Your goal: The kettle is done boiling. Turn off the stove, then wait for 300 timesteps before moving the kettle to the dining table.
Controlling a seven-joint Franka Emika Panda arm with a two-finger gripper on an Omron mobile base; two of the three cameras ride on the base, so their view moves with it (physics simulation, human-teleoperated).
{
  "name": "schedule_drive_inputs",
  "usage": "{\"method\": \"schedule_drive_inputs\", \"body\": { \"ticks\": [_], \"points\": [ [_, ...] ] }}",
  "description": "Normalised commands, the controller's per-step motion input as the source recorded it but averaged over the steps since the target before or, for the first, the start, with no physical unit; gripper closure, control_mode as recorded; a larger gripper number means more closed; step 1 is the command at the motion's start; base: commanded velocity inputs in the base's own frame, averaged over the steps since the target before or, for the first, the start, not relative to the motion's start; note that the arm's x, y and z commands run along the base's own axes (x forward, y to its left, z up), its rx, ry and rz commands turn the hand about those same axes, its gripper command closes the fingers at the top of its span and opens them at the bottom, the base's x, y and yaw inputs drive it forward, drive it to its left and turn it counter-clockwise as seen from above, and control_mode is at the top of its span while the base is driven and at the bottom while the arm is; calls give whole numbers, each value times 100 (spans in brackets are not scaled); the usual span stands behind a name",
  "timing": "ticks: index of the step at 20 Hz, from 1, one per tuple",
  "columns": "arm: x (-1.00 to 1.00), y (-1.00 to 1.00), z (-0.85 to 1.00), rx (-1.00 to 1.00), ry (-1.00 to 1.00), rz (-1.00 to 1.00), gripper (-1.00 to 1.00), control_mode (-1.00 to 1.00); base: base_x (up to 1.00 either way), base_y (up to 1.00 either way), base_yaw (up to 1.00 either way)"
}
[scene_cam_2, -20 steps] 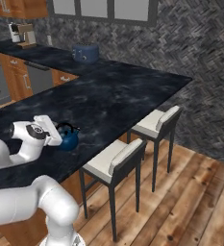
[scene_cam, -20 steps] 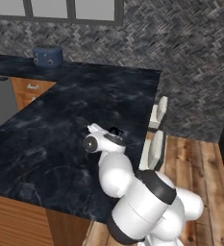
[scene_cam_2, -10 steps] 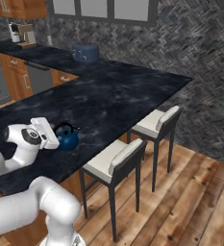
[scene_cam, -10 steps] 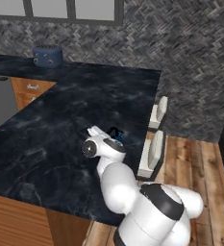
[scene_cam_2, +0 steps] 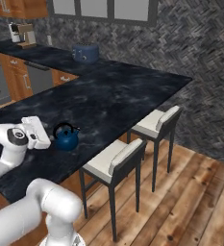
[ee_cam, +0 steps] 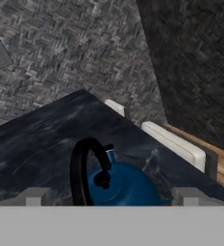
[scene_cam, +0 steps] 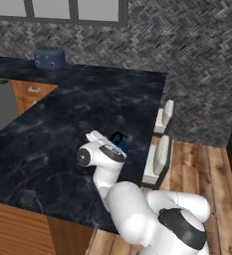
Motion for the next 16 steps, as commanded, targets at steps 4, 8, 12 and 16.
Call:
{"method": "schedule_drive_inputs", "body": {
  "ticks": [4, 8, 12, 16],
  "points": [
    [-36, 16, 26, -6, 0, -6, -100, -100, 0, 0, 0],
    [-44, 18, 23, -5, 0, -7, -100, -100, 0, 0, 0],
    [-56, 18, 13, -5, 0, -7, -100, -100, 0, 0, 0],
    [-63, 16, 11, -5, 0, -8, -100, -100, 0, 0, 0]
  ]
}}
